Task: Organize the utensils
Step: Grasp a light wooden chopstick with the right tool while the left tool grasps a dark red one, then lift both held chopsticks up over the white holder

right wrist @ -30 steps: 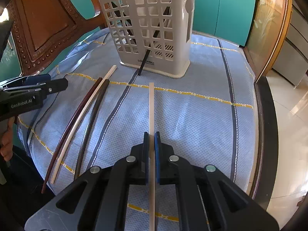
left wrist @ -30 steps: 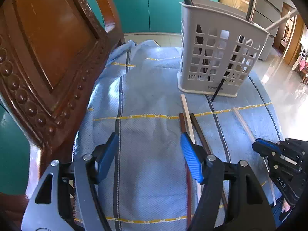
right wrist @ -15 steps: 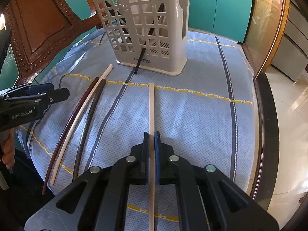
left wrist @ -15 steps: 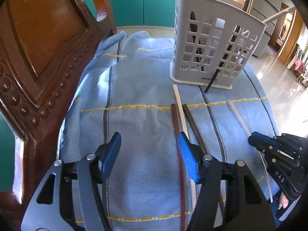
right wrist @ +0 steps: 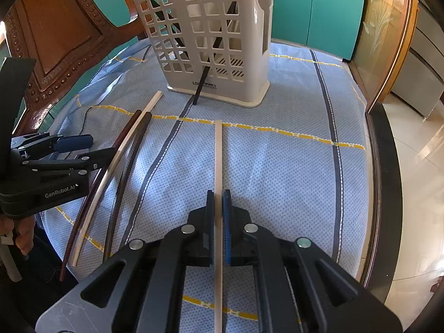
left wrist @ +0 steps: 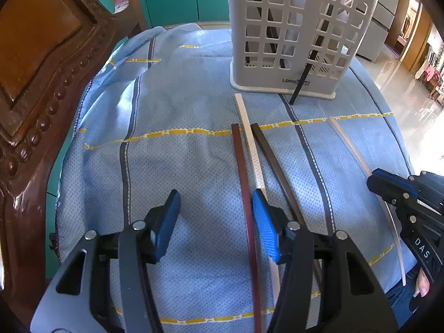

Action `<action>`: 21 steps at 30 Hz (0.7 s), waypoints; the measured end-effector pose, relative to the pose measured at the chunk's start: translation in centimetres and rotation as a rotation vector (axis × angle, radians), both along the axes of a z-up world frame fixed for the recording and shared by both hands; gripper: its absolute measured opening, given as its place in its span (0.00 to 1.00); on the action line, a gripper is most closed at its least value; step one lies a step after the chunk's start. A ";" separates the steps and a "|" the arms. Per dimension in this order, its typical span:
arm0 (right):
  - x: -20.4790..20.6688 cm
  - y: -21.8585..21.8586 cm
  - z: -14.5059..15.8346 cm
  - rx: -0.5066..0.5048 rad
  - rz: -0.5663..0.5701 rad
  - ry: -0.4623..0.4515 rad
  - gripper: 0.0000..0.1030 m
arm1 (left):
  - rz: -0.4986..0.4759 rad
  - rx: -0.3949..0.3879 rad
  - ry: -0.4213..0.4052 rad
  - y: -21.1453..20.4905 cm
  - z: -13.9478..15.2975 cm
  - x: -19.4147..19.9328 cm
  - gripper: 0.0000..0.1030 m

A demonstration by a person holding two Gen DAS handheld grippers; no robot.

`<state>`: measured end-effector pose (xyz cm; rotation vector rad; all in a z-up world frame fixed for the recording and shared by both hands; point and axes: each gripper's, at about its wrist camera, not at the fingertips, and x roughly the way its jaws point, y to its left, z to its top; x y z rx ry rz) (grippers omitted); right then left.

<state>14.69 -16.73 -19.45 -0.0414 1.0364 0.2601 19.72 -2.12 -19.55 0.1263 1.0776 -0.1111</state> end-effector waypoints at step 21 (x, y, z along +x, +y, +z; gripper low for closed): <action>-2.5 -2.7 7.6 0.234 0.050 -0.234 0.06 | -0.053 -0.172 -0.183 0.3 6.8 -3.7 0.06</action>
